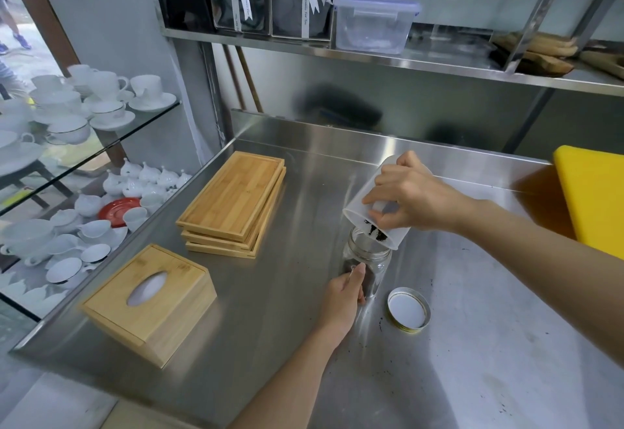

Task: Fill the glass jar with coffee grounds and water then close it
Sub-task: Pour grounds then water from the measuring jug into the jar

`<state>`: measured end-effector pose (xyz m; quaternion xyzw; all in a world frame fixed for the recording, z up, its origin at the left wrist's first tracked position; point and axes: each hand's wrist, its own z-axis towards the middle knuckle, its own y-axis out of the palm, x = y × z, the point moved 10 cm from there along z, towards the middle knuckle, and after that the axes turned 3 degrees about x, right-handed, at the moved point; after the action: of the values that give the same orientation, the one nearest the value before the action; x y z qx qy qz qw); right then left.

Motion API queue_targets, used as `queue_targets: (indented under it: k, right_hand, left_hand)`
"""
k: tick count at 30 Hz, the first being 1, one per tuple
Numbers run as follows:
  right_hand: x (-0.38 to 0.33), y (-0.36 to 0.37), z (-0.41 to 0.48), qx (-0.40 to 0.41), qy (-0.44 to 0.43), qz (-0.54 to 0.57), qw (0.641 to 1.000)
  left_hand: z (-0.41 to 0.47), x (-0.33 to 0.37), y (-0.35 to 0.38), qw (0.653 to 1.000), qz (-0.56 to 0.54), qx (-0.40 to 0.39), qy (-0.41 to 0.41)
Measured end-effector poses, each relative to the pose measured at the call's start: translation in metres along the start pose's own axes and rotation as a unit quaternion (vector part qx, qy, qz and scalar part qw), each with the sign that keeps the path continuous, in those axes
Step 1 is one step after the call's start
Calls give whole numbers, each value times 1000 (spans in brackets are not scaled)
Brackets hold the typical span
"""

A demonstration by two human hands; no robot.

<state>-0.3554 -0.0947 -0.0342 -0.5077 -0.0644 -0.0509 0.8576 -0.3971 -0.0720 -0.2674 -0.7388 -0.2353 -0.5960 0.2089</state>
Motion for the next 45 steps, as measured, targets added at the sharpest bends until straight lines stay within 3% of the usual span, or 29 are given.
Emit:
queue_targets:
  k: [26,45]
  right_hand:
    - [1,-9,-3,28,-17,-18,999]
    - [-17,-7,-8,21,-78,-34,996]
  left_hand:
    - [-2,2,0,1000,5,3,0]
    - [-1,3,1,1000,0,-1,9]
